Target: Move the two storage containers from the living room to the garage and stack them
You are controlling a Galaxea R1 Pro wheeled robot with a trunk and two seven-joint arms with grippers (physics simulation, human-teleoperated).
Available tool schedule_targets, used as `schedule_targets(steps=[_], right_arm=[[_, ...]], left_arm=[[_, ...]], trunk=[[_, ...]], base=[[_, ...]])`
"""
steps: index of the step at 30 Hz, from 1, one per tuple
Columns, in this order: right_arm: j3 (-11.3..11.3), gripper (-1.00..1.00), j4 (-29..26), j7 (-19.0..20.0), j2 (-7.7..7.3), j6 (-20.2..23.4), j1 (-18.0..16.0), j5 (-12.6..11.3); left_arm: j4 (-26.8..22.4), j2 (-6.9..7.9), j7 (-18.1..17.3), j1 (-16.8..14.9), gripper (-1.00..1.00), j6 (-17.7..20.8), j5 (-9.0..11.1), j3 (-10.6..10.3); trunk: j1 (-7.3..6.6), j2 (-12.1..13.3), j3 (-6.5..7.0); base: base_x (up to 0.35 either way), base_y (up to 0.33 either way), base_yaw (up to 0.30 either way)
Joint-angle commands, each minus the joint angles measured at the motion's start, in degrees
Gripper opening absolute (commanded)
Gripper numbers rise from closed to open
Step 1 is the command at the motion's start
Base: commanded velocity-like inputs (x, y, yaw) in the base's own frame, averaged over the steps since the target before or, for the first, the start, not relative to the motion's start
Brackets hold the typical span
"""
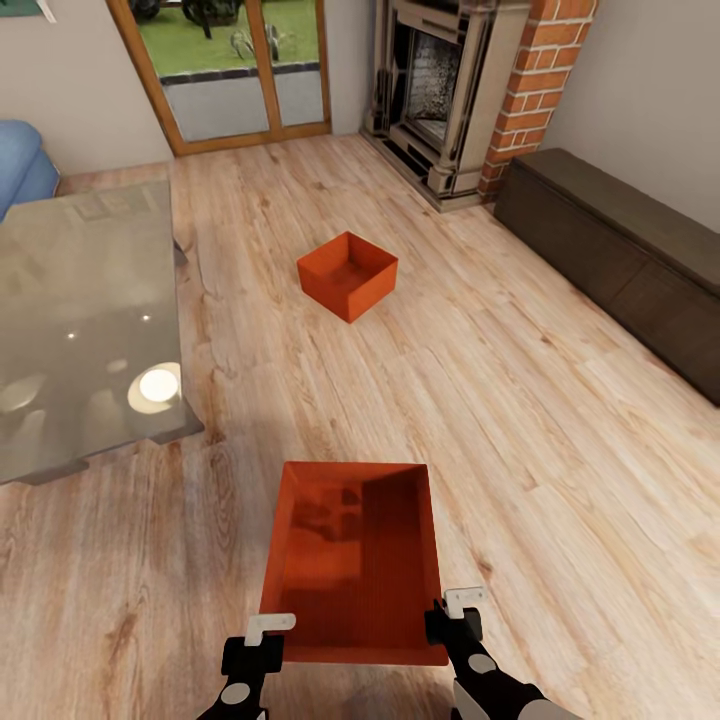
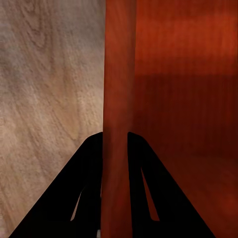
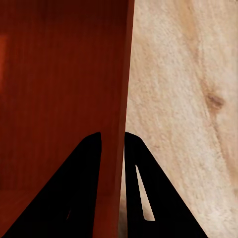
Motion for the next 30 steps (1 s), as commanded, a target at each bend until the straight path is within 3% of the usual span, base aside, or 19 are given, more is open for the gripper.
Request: schedule_targets(steps=[1, 30], right_arm=[[-1.5, -1.00, 1.0, -0.5, -0.20, -0.4, 0.0, -1.3], [-1.5, -1.00, 1.0, -0.5, -0.20, -0.6, 0.0, -1.3]], left_arm=[[-0.1, 0.05, 0.8, -0.1, -1.00, -2.7, -0.8, 0.6], [-0.3, 0.05, 0.8, -0.1, -1.00, -2.9, -0.8, 0.5]], trunk=[[-0.23, 0.4, 0.16], [-6.60, 12.0, 5.37]], base=[[0.000, 0.000, 0.000], [0.000, 0.000, 0.000]])
